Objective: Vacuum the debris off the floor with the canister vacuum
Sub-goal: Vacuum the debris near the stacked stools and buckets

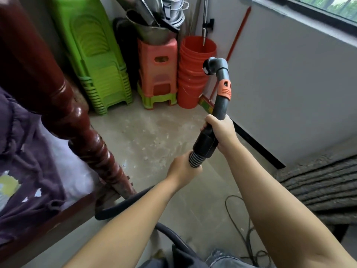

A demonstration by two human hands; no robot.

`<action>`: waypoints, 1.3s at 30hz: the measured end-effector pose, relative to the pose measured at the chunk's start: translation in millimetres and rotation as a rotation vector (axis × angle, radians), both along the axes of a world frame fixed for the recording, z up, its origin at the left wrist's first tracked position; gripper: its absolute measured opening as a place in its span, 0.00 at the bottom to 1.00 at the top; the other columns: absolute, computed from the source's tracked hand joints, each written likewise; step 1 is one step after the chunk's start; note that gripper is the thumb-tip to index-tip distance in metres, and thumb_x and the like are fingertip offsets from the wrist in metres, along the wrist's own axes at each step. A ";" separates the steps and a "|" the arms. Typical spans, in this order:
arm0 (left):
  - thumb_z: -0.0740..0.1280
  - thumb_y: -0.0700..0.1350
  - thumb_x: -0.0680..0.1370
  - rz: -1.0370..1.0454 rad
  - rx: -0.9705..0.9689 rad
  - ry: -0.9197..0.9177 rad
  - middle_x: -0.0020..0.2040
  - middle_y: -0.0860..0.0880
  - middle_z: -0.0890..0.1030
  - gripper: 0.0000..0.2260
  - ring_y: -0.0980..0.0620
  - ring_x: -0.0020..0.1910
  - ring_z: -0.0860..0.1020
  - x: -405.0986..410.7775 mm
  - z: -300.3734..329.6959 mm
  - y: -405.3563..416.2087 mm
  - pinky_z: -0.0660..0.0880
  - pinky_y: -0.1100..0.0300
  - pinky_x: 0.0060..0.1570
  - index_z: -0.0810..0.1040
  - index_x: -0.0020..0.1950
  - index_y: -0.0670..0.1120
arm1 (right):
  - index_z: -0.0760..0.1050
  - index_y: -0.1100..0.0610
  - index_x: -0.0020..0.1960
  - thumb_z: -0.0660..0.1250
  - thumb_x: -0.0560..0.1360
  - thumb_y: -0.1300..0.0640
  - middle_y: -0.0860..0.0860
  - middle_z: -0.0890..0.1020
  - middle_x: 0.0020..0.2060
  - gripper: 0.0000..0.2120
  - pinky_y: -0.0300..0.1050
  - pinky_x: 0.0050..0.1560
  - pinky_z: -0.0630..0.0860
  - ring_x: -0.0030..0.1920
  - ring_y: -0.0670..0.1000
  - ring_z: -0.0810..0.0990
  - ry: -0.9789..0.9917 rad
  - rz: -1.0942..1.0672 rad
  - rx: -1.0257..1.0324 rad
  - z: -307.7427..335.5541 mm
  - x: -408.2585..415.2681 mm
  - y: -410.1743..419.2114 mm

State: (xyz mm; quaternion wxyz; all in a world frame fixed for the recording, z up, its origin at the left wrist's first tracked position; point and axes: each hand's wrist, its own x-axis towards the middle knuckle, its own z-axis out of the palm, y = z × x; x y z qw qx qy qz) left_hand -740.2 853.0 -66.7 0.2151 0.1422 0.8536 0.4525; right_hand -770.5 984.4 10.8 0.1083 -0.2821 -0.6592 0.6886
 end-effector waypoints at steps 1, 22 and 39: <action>0.63 0.41 0.72 0.001 -0.008 0.015 0.35 0.46 0.76 0.06 0.43 0.36 0.74 -4.7 -0.1 2.5 0.68 0.56 0.35 0.68 0.38 0.50 | 0.66 0.58 0.45 0.63 0.70 0.66 0.53 0.76 0.28 0.08 0.46 0.35 0.78 0.27 0.51 0.77 0.007 0.018 0.004 1.1 -6.6 1.3; 0.69 0.46 0.72 0.243 -0.047 -0.117 0.35 0.54 0.74 0.11 0.51 0.36 0.71 -139.9 -8.1 110.1 0.66 0.59 0.35 0.67 0.37 0.52 | 0.67 0.60 0.44 0.64 0.69 0.67 0.54 0.76 0.25 0.07 0.44 0.31 0.76 0.25 0.51 0.76 -0.036 0.506 0.071 -22.7 -193.0 81.3; 0.72 0.45 0.70 0.265 0.089 -0.266 0.39 0.52 0.79 0.08 0.53 0.37 0.75 -309.3 -48.2 145.8 0.71 0.62 0.40 0.74 0.42 0.50 | 0.67 0.59 0.44 0.64 0.69 0.67 0.55 0.77 0.28 0.08 0.43 0.30 0.76 0.25 0.51 0.76 -0.133 0.528 0.167 -40.6 -357.0 113.6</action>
